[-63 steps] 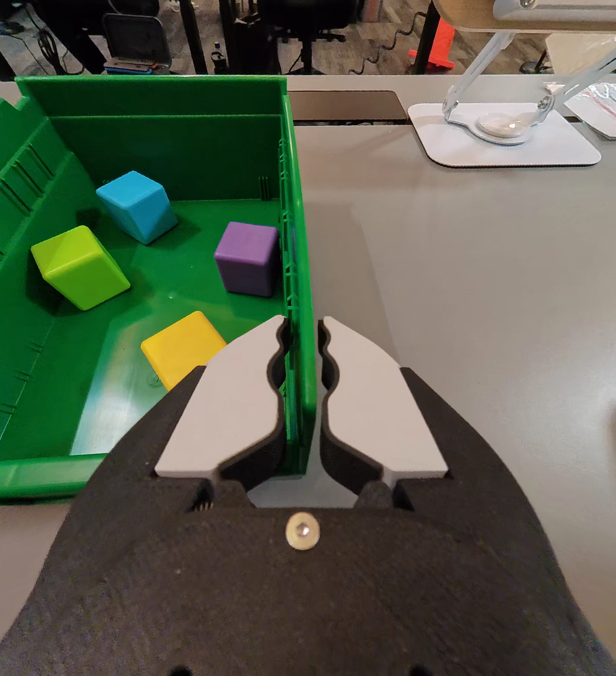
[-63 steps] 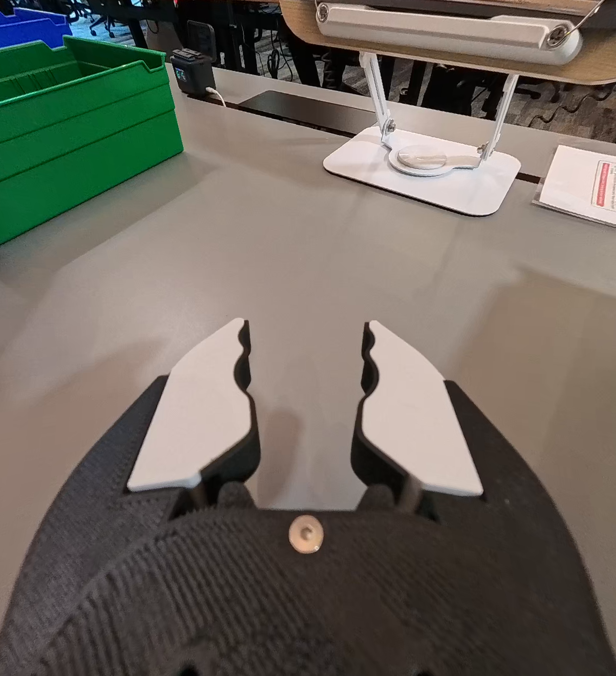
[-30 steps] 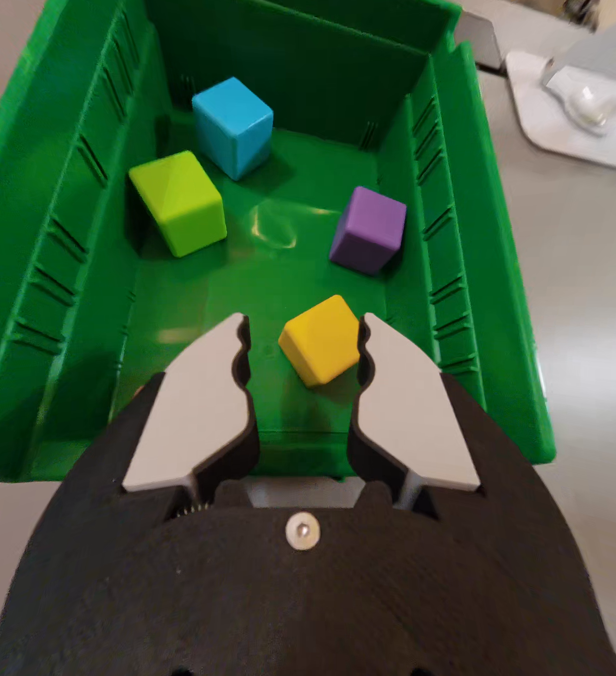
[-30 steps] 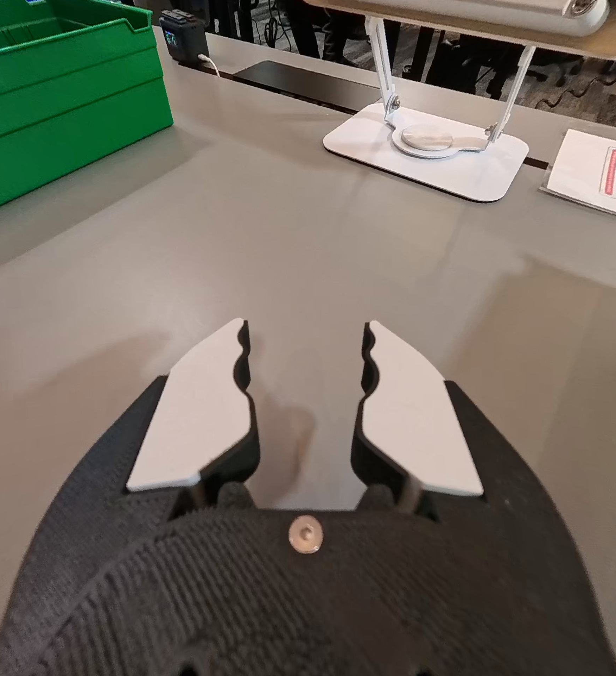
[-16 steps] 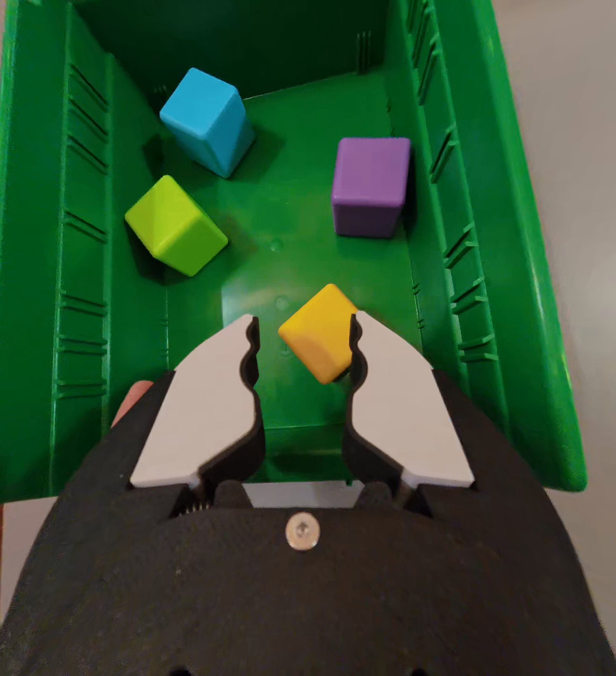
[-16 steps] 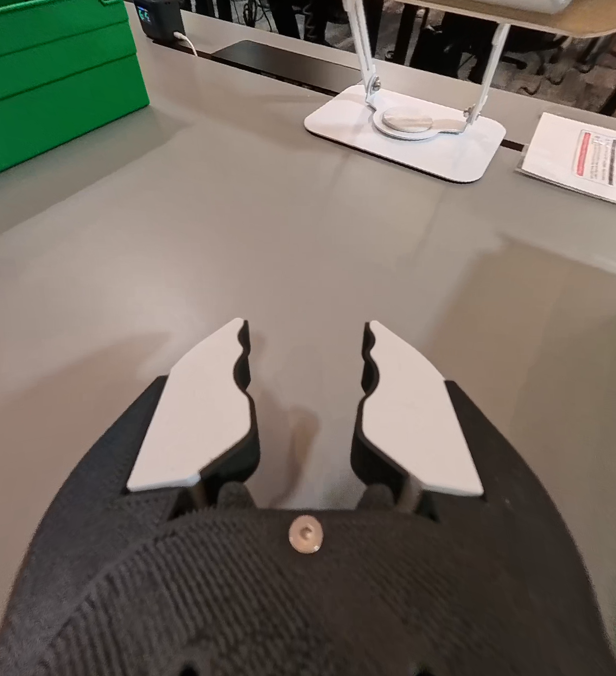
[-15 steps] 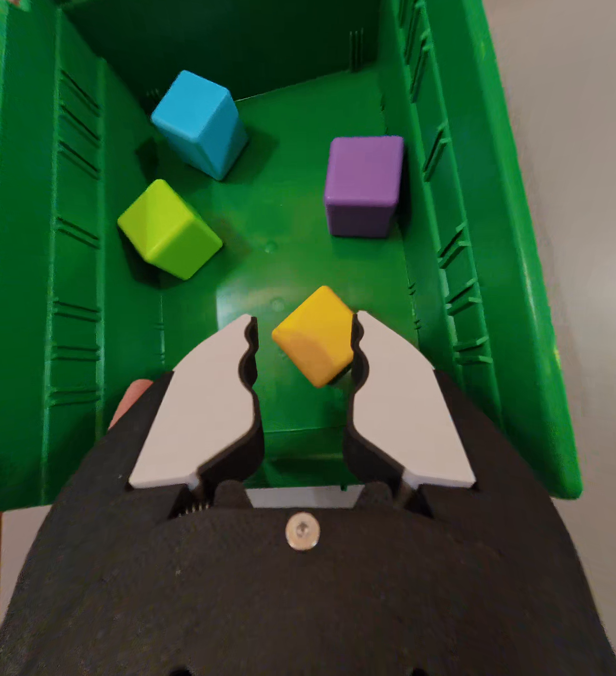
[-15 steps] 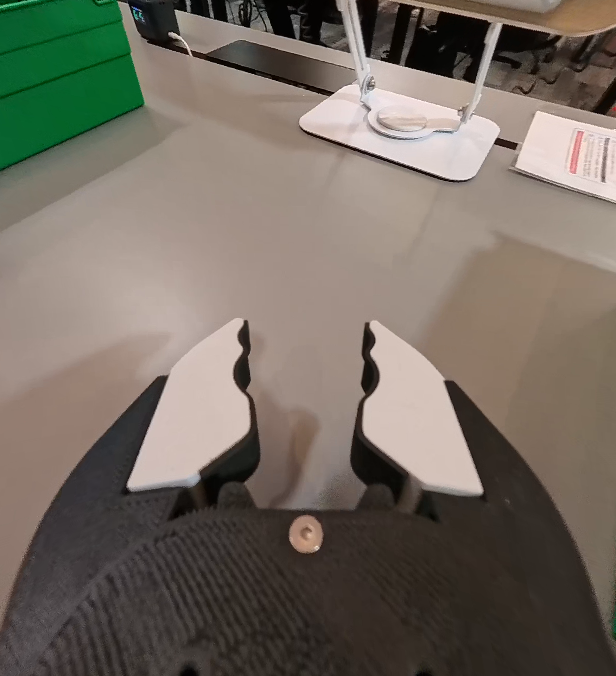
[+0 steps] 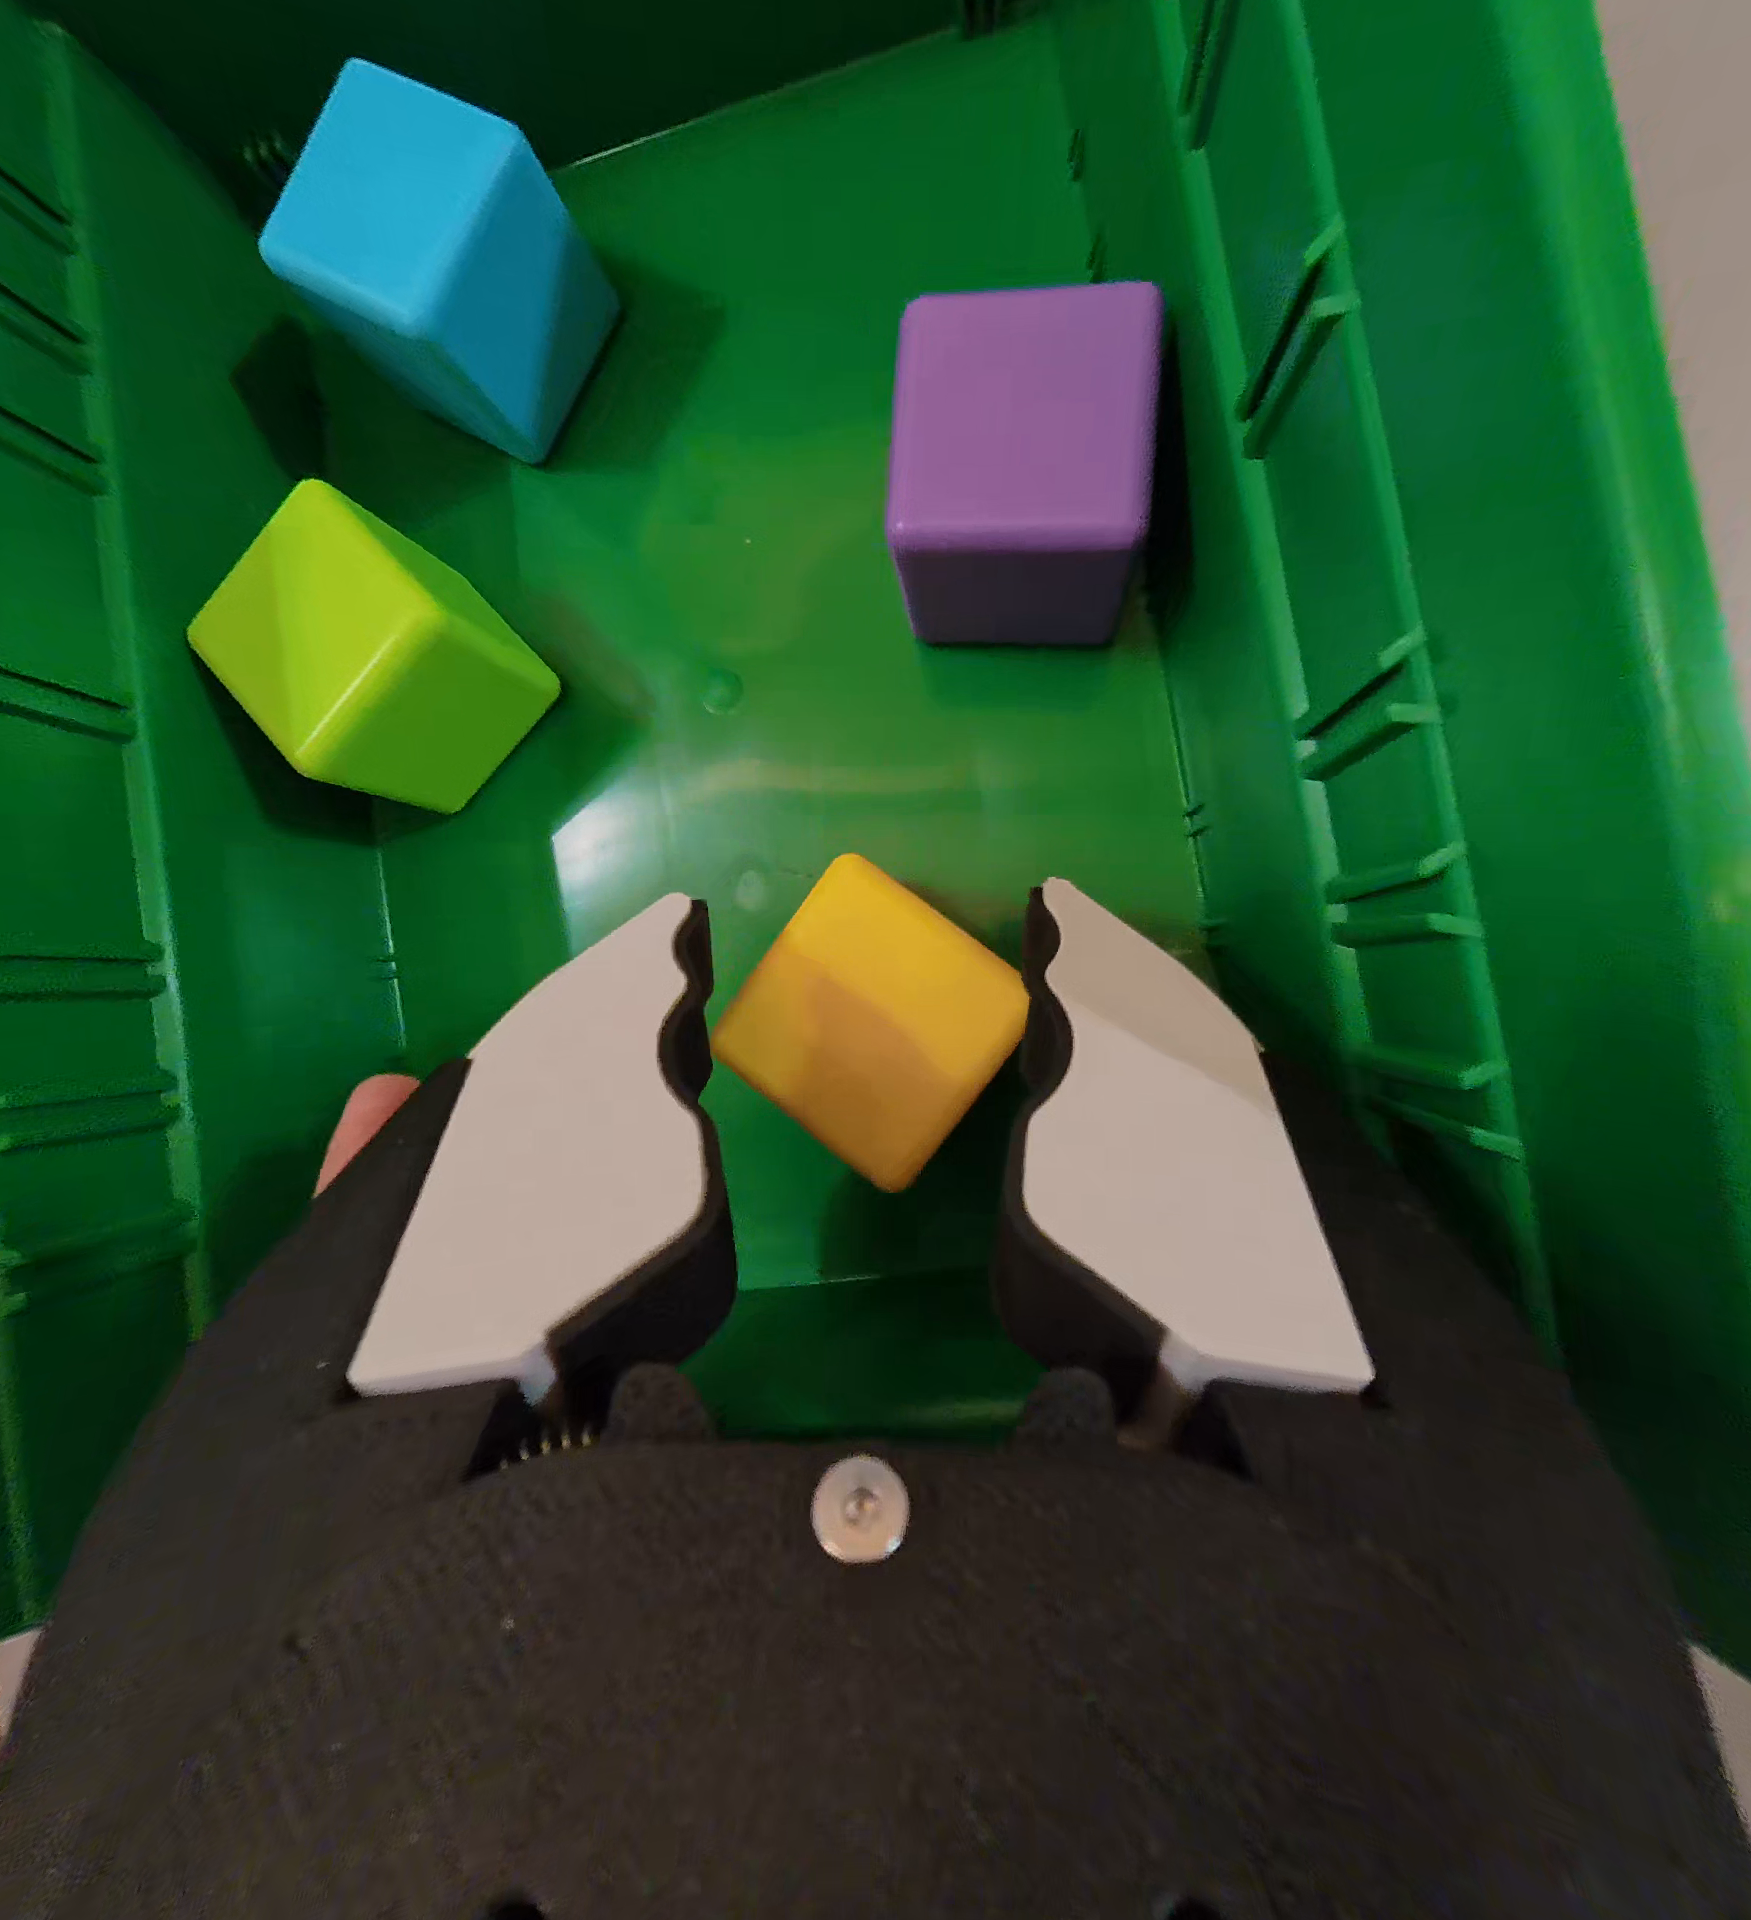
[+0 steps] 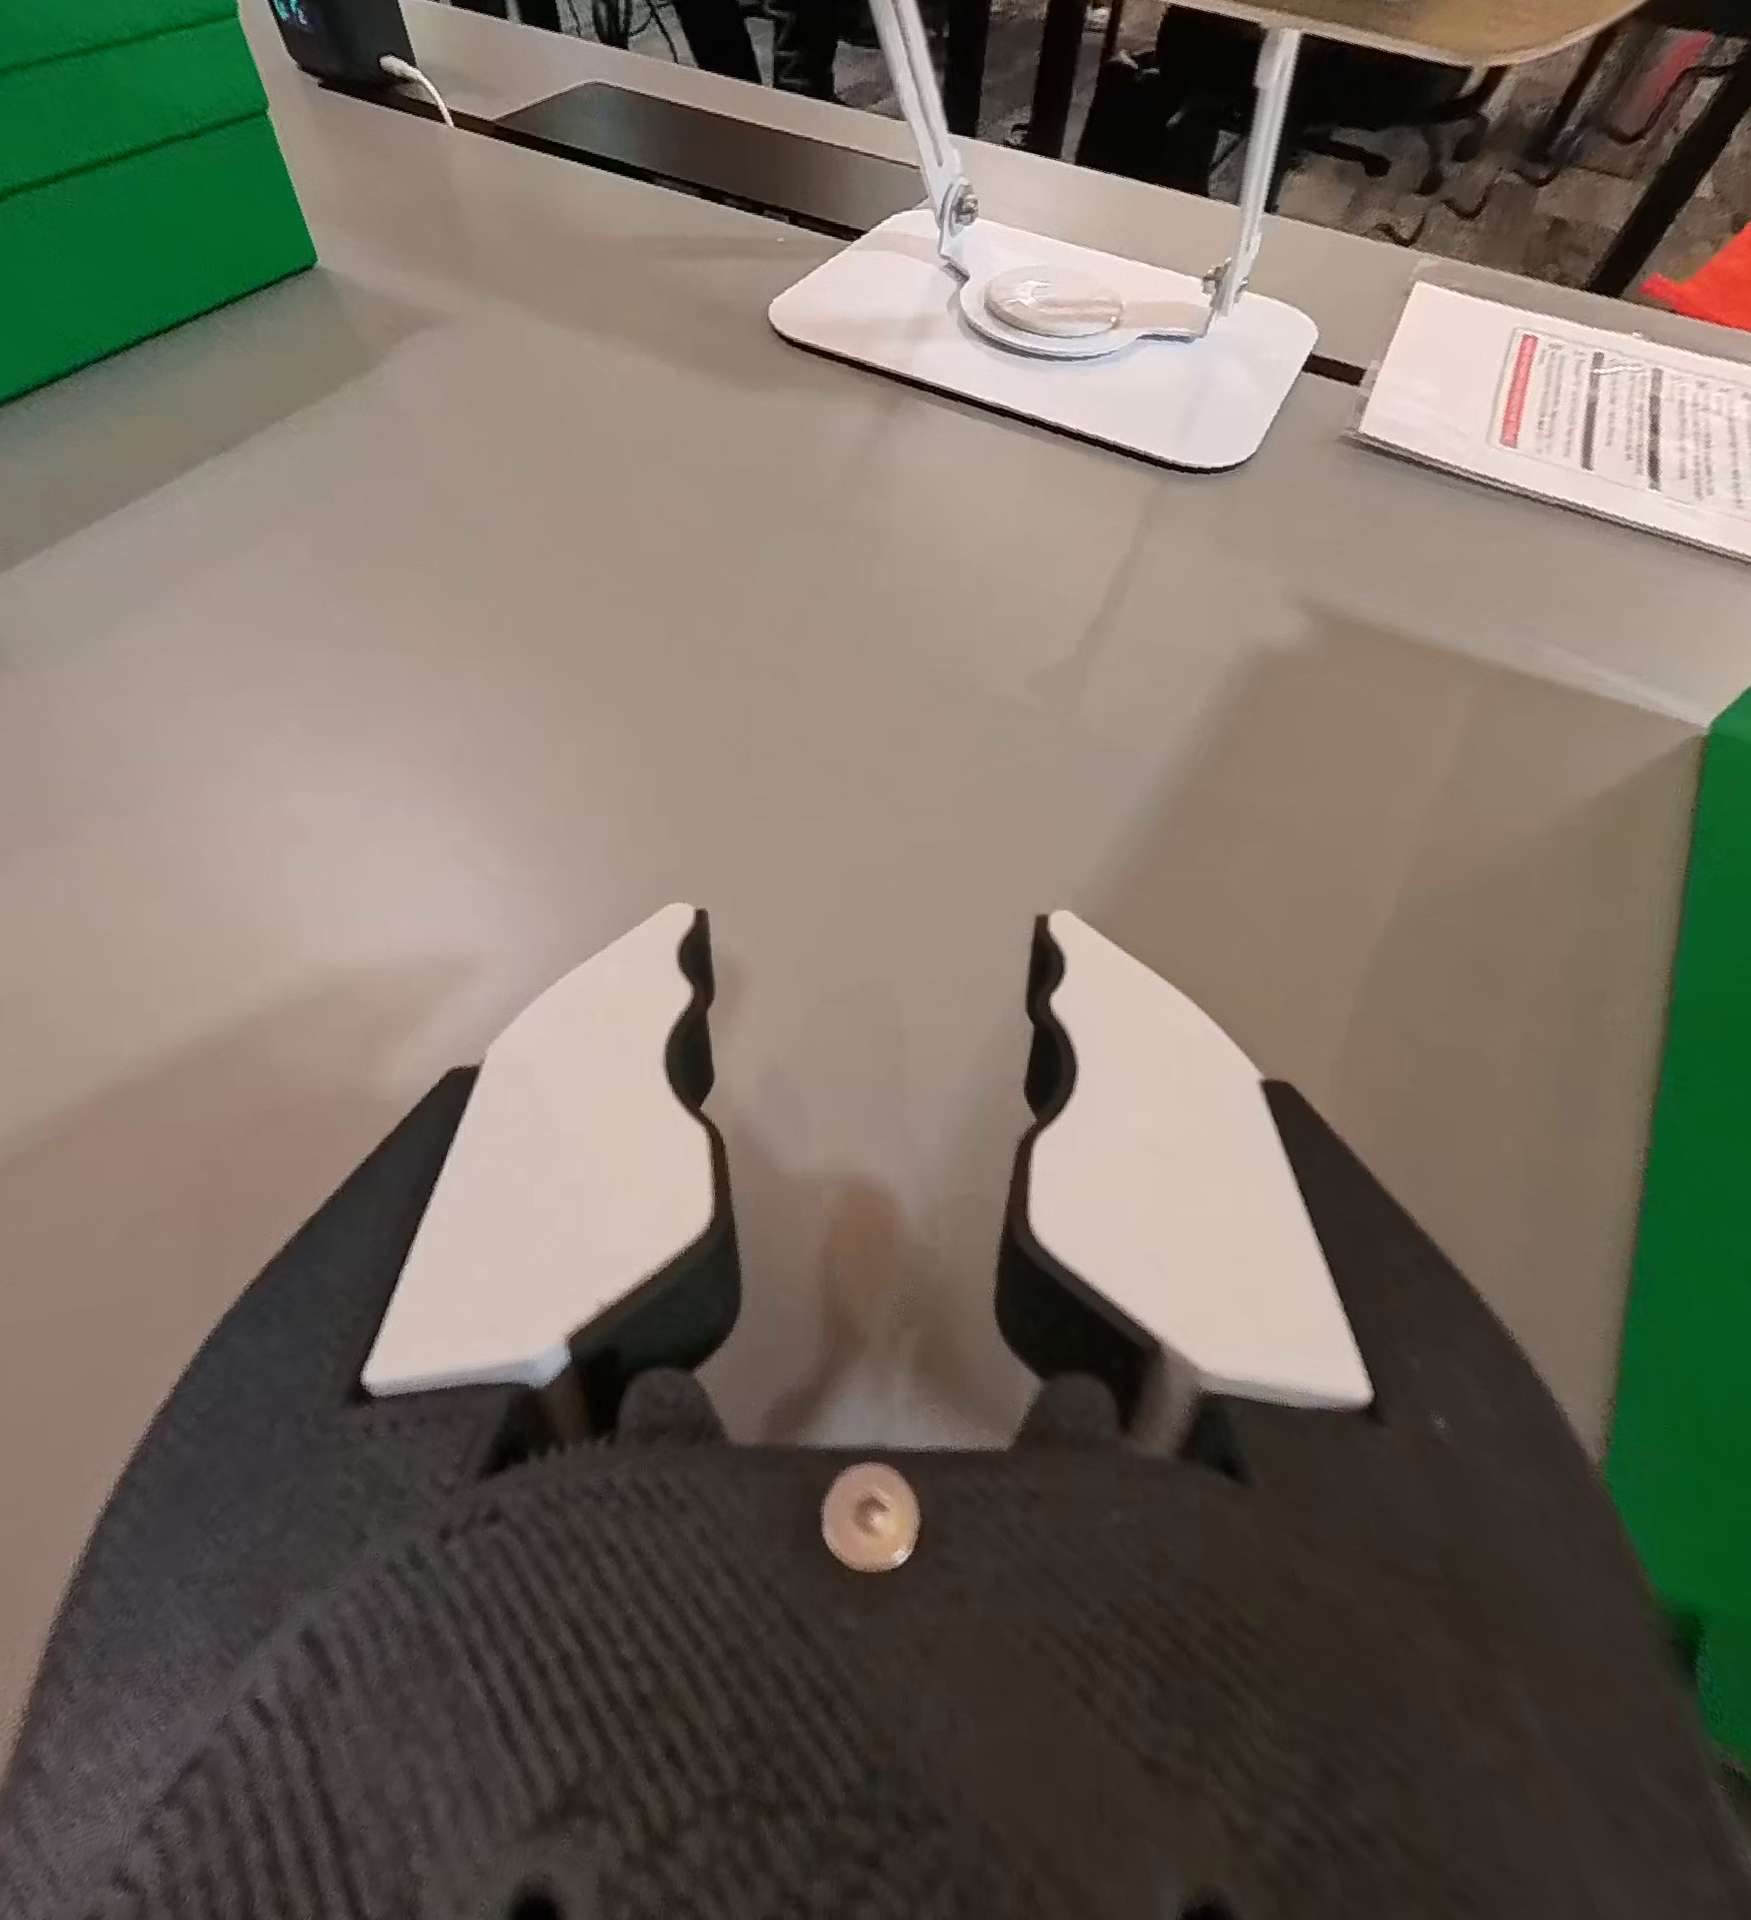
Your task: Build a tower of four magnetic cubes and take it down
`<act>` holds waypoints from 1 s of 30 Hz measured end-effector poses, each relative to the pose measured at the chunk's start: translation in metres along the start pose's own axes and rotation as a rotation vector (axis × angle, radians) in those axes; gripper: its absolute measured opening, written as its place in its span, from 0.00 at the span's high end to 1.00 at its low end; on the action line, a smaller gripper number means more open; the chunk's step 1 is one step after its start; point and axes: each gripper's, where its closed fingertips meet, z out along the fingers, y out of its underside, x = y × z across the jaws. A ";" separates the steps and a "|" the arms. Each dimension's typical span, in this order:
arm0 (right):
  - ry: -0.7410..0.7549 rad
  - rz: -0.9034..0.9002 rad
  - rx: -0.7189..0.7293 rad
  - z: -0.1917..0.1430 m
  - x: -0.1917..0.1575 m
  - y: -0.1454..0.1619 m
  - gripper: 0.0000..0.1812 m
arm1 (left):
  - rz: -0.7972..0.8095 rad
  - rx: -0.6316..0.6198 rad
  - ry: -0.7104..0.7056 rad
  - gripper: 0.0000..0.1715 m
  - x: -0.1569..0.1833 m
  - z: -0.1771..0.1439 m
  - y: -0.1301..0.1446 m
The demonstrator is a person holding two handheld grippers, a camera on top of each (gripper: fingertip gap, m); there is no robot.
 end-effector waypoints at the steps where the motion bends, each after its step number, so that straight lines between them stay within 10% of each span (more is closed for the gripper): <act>1: 0.007 0.008 0.002 -0.002 0.002 0.000 0.67 | 0.000 -0.004 0.002 0.65 -0.002 0.000 0.000; 15: 0.022 0.034 -0.012 -0.005 0.007 0.006 0.68 | -0.012 -0.064 -0.075 0.65 -0.041 -0.001 0.017; 30: 0.013 0.032 -0.021 -0.004 0.006 0.007 0.68 | 0.078 0.070 0.251 0.63 -0.034 -0.032 0.027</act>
